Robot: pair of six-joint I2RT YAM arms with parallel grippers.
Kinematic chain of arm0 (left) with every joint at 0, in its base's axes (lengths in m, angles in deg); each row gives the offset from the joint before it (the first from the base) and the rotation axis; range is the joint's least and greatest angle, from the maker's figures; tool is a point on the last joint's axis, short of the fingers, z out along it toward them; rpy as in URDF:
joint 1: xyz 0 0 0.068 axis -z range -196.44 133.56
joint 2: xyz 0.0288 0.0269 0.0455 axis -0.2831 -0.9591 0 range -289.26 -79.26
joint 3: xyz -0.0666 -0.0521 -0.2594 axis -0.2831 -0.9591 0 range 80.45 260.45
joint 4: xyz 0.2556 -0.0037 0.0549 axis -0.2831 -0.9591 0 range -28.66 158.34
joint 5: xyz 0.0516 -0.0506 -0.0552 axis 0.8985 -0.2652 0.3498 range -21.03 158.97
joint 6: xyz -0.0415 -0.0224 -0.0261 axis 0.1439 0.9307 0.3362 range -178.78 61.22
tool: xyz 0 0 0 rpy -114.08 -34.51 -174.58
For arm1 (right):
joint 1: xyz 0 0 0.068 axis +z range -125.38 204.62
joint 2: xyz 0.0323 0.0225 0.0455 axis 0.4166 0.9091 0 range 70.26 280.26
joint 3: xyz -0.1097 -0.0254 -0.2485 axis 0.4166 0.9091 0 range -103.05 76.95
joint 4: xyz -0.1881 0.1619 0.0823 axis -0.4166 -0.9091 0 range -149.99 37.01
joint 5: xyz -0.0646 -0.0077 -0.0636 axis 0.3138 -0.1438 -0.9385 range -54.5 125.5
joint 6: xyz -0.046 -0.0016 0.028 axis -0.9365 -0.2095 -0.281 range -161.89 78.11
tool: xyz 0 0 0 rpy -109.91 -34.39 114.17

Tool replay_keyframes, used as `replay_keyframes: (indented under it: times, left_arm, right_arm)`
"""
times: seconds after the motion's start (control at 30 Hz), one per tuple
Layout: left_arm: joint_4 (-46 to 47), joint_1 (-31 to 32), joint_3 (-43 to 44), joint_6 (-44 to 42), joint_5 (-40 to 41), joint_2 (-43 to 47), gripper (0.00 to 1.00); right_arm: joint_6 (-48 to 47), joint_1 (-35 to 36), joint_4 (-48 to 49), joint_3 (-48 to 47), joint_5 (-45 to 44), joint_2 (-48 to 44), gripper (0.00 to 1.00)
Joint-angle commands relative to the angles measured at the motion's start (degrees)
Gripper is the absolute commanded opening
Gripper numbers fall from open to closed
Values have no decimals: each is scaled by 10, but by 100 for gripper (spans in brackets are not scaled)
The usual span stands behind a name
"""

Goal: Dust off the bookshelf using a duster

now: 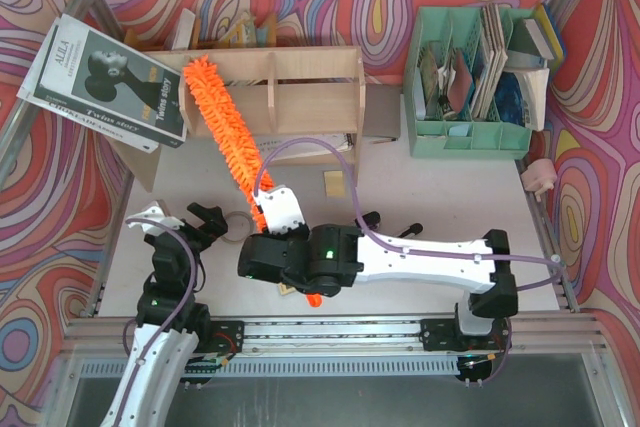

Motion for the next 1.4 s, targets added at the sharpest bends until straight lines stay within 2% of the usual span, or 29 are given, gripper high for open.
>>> replay_keyframes:
  times: [0.0,0.23,0.47,0.63,0.8,0.93,1.03,1.13,1.37]
  left_arm:
    - [-6,-3,-8,-1,9,11,99]
    - [-2,-3,-8,0,9,5,99]
    - [0,-3,-8,0,10,2,99]
    - [1,-3,-9,0,11,1,98]
    - [3,-3,-10,1,10,-2,99]
    - [7,-3,-10,1,8,-7,99]
    - [7,-3,-9,1,7,-8,99]
    - [6,-3,-9,1,8,-5,98]
    - [2,-3,-9,1,10,1,98]
  right_arm:
    - [36,1,37,13,-12,37,0]
    - [33,2,36,15,-9,55,0]
    - [39,2,11,-15,-70,31,0]
    - [102,1,-46,-36,-90,44,0]
    - [232,1,-147,-51,-112,56,0]
    - [266,1,-151,-36,-113,42,0]
    - [237,1,-112,-25,-101,38,0]
    - [155,3,-33,-18,-73,42,0]
    - [26,3,83,-39,35,89,0]
